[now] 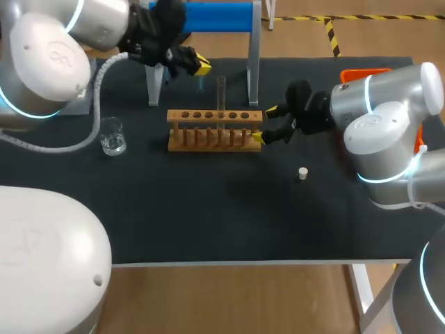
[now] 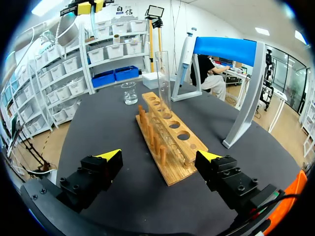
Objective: Invert the test tube, pick up the pipette, mount the tip to pipette, aspirate from beaker and dispense into the tube, eject the tip, return the pipette, and cap with the stopper.
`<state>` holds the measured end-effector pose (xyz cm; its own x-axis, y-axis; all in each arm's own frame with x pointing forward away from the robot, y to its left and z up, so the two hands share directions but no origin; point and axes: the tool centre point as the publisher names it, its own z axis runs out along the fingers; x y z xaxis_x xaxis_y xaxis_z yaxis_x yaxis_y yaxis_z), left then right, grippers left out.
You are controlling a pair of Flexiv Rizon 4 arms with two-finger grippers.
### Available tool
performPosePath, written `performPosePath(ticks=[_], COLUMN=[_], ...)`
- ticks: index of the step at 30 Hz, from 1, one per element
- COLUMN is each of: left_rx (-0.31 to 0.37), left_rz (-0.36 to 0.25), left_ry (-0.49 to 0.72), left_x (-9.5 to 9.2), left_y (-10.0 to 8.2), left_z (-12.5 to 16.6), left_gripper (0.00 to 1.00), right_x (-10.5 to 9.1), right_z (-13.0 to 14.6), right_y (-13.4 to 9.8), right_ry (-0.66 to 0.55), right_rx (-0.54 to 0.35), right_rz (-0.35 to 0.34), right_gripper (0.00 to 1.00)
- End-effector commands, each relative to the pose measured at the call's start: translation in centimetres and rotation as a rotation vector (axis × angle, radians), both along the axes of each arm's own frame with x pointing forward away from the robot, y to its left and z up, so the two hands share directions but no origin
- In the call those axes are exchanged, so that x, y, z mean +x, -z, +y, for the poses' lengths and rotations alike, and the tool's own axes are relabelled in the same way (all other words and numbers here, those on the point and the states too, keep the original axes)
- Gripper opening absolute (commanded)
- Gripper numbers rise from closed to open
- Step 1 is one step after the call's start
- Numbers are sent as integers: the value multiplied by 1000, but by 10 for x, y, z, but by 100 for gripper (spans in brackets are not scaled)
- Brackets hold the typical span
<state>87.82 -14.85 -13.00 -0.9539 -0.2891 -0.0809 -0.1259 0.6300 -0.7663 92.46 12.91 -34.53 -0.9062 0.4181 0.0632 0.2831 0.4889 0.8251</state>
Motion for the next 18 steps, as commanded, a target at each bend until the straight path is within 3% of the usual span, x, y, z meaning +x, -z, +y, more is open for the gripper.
performPosePath(ticks=[1,18], left_rx=[4,-51], left_rz=[-3,0], left_ry=[-4,25], left_x=[-2,-4], left_y=[-1,-5], left_z=[-6,-35], left_gripper=[0,0], right_x=[0,0], right_z=[-1,-1], right_y=[0,0], right_ry=[-1,-1], right_rx=[0,0], right_rz=[0,0], right_gripper=[100,100])
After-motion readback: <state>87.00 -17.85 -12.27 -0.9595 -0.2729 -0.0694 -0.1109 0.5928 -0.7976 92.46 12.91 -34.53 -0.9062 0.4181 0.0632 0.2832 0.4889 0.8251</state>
